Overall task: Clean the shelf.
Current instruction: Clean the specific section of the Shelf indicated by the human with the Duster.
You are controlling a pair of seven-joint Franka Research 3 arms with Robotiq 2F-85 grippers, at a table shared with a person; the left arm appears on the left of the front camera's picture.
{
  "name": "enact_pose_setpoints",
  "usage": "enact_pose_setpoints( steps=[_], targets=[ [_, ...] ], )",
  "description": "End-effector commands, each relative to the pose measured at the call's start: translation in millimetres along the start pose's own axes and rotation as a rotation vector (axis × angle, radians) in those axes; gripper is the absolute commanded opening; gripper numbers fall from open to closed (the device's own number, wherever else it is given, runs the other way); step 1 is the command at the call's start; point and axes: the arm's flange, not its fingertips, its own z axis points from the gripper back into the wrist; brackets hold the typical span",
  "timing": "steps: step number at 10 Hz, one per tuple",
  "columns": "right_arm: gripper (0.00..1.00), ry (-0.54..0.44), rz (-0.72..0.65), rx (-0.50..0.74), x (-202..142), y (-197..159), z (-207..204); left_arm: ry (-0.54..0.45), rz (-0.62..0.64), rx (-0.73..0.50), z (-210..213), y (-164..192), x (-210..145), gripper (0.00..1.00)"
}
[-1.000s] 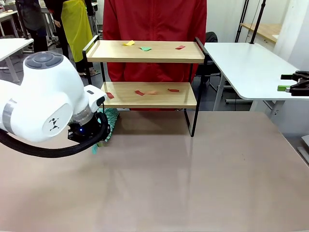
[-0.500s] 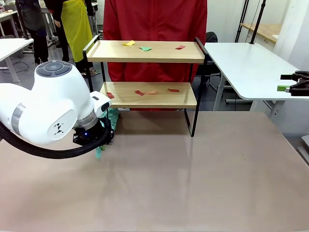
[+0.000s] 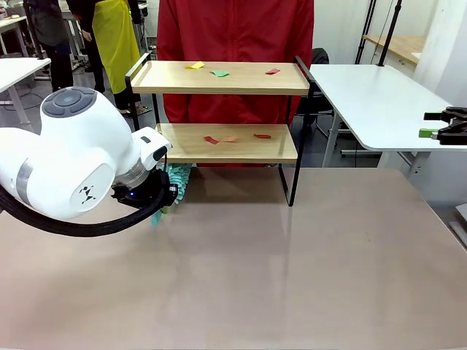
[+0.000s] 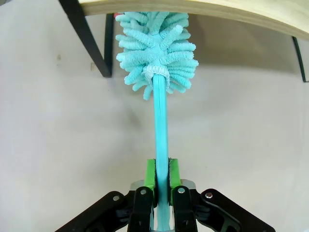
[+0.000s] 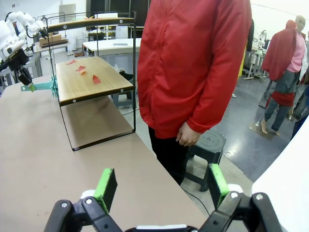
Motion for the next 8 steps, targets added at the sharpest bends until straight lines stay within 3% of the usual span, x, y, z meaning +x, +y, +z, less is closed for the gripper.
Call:
enact_pose_setpoints(
  steps=[1, 3, 8],
  targets=[
    [1.00, 0.002, 0.003, 0.003, 2.8, 2.5, -0.2, 0.004, -0.115, -0.071, 12.6, 21.7, -7.4, 0.13],
    [1.00, 0.002, 0.003, 0.003, 2.8, 2.5, -0.2, 0.024, -0.213, -0.092, 22.8, 37.8, -10.7, 0.13],
    [1.00, 0.002, 0.003, 0.003, 2.8, 2.5, -0.2, 0.133, -0.426, -0.297, 32.3, 70.9, -2.8, 0.13]
  ],
)
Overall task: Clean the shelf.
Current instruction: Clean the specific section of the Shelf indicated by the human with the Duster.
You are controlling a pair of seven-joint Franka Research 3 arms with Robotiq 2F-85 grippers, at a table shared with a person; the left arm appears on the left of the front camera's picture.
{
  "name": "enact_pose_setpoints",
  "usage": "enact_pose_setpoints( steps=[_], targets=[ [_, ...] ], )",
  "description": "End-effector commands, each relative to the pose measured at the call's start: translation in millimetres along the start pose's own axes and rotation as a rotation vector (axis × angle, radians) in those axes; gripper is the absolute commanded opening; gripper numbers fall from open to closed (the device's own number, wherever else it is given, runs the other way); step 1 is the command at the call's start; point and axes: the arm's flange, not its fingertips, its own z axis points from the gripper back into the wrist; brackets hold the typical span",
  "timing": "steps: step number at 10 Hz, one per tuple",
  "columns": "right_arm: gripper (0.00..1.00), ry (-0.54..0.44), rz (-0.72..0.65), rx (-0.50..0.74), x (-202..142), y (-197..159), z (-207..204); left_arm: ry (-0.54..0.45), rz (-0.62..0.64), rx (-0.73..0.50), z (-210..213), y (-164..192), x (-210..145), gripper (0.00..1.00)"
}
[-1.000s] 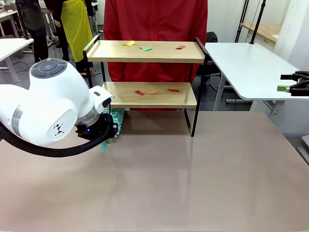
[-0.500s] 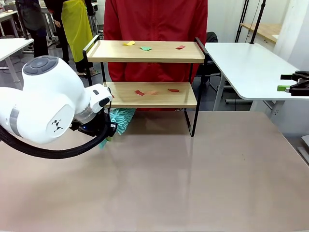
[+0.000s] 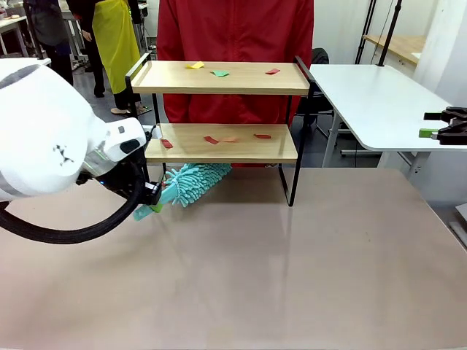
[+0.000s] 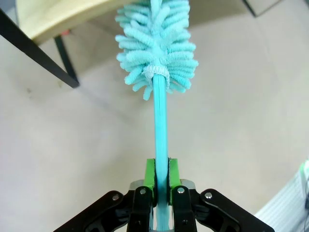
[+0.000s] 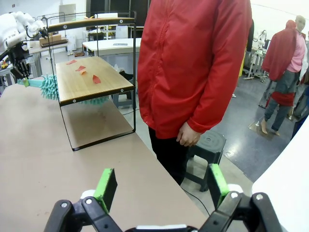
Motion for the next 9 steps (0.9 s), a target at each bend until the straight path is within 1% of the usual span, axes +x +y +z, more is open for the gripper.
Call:
enact_pose_setpoints(
  steps=[1, 2, 3, 4, 5, 6, 7, 8, 9],
  targets=[
    [1.00, 0.002, 0.003, 0.003, 2.8, 2.5, -0.3, 0.050, -0.076, -0.077, 10.1, 24.1, -24.7, 0.13],
    [1.00, 0.002, 0.003, 0.003, 2.8, 2.5, -0.3, 0.049, -0.123, -0.139, 16.6, 31.4, -23.3, 0.13],
    [1.00, 0.002, 0.003, 0.003, 2.8, 2.5, -0.3, 0.055, -0.174, -0.167, 22.0, 38.4, -22.8, 0.13],
    [1.00, 0.002, 0.003, 0.003, 2.8, 2.5, -0.3, 0.088, -0.276, -0.200, 27.0, 42.9, -26.5, 0.13],
    [1.00, 0.002, 0.003, 0.003, 2.8, 2.5, -0.3, 0.081, -0.332, -0.226, 30.4, 47.7, -31.1, 0.13],
    [1.00, 0.002, 0.003, 0.003, 2.8, 2.5, -0.3, 0.077, -0.383, -0.270, 34.3, 53.9, -33.5, 0.13],
    [1.00, 0.002, 0.003, 0.003, 2.8, 2.5, -0.3, 0.084, -0.408, -0.310, 37.0, 59.8, -33.1, 0.13],
    [1.00, 0.002, 0.003, 0.003, 2.8, 2.5, -0.3, 0.051, -0.479, -0.352, 43.5, 64.7, -32.4, 0.13],
    [1.00, 0.002, 0.003, 0.003, 2.8, 2.5, -0.3, 0.032, -0.575, -0.351, 50.2, 66.7, -35.3, 0.13]
  ],
)
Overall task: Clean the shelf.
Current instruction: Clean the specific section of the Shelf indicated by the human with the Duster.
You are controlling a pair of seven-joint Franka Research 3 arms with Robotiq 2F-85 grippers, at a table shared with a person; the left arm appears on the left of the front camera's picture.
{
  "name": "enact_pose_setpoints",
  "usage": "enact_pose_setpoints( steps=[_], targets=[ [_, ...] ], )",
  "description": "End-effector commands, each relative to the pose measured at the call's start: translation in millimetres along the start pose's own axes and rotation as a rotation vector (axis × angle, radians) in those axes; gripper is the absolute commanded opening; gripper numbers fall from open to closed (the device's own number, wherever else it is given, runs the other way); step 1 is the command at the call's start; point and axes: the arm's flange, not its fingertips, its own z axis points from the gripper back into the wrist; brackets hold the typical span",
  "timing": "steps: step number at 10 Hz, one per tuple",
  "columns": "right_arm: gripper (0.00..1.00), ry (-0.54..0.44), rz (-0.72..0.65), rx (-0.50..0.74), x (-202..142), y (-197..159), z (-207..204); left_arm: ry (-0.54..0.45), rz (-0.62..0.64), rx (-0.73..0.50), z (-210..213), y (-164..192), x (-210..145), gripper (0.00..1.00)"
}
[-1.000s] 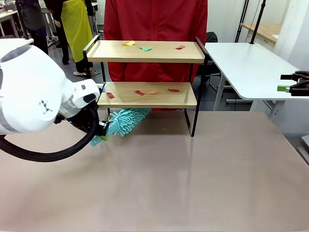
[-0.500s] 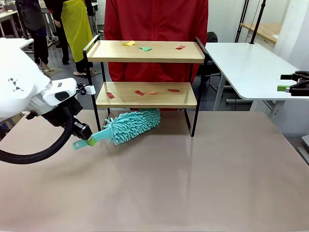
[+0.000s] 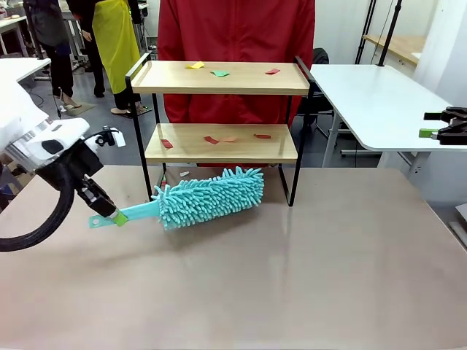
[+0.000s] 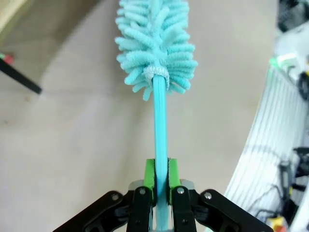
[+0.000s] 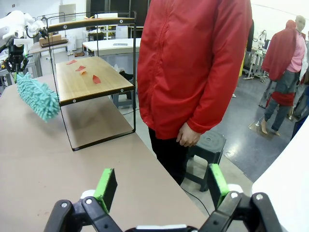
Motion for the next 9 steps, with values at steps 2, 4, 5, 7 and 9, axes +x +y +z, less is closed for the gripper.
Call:
enact_pose_setpoints(
  steps=[2, 4, 5, 7, 9],
  targets=[
    [1.00, 0.002, 0.003, 0.003, 2.8, 2.5, -0.3, -0.028, -0.185, -0.062, 29.0, -3.1, -7.9, 0.13],
    [1.00, 0.002, 0.003, 0.003, 2.8, 2.5, -0.3, 0.067, -0.222, -0.021, 74.2, -17.3, -12.0, 0.13],
    [1.00, 0.002, 0.003, 0.003, 2.8, 2.5, -0.3, 0.131, -0.214, -0.001, 95.7, -22.2, -15.0, 0.13],
    [1.00, 0.002, 0.003, 0.003, 2.8, 2.5, -0.3, 0.258, -0.243, 0.019, 129.9, -38.0, -16.6, 0.13],
    [1.00, 0.002, 0.003, 0.003, 2.8, 2.5, -0.3, 0.195, -0.232, 0.009, 115.9, -29.5, -23.4, 0.13]
  ],
)
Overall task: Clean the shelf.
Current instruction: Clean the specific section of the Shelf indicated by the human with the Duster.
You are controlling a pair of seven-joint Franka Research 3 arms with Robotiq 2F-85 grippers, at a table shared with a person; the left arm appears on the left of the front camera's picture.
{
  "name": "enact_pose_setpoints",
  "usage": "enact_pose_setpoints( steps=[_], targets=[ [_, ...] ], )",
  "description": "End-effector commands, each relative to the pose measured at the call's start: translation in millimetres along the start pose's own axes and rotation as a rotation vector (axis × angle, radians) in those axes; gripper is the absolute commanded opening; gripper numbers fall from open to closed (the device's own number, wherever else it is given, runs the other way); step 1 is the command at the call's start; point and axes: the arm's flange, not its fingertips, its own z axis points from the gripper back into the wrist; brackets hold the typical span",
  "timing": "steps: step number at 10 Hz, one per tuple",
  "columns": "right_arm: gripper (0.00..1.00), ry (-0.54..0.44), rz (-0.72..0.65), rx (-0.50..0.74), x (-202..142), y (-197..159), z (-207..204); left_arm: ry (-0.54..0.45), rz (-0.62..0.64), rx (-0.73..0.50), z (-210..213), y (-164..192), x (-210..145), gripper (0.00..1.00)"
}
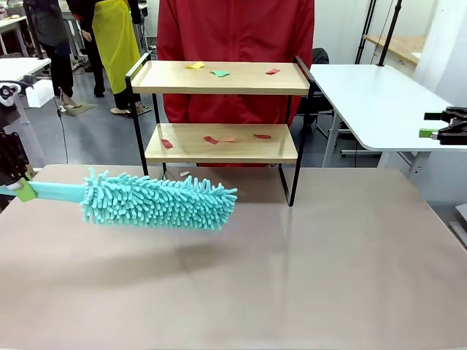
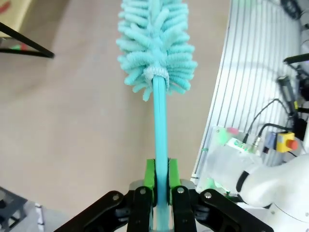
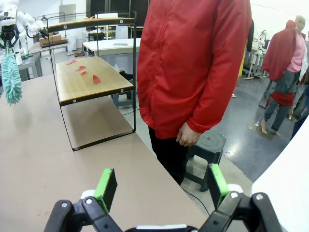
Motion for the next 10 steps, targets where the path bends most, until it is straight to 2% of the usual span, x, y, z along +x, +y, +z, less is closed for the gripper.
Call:
enact_pose_setpoints(
  steps=[1, 3, 4, 5, 6, 7, 8, 10],
  targets=[
    [1.00, 0.002, 0.003, 0.003, 2.8, 2.5, -0.3, -0.059, 0.007, -0.013, -23.5, 10.7, -1.2, 0.13],
    [1.00, 0.002, 0.003, 0.003, 2.8, 2.5, -0.3, -0.059, 0.007, -0.013, -23.5, 10.7, -1.2, 0.13],
    [1.00, 0.002, 0.003, 0.003, 2.8, 2.5, -0.3, -0.016, 0.013, -0.013, -16.2, 7.8, -1.0, 0.13],
    [1.00, 0.002, 0.003, 0.003, 2.8, 2.5, -0.3, 0.020, -0.017, 0.024, 10.1, 13.2, -1.9, 0.13],
    [1.00, 0.002, 0.003, 0.003, 2.8, 2.5, -0.3, -0.016, -0.066, 0.009, 41.5, 15.8, -3.9, 0.13],
    [1.00, 0.002, 0.003, 0.003, 2.8, 2.5, -0.3, 0.001, -0.095, 0.007, 71.5, 12.3, -10.4, 0.13],
    [1.00, 0.002, 0.003, 0.003, 2.8, 2.5, -0.3, 0.065, -0.098, 0.026, 94.9, 7.6, -22.8, 0.13],
    [1.00, 0.002, 0.003, 0.003, 2.8, 2.5, -0.3, 0.264, -0.184, -0.023, 142.3, 20.2, -35.2, 0.13]
  ],
)
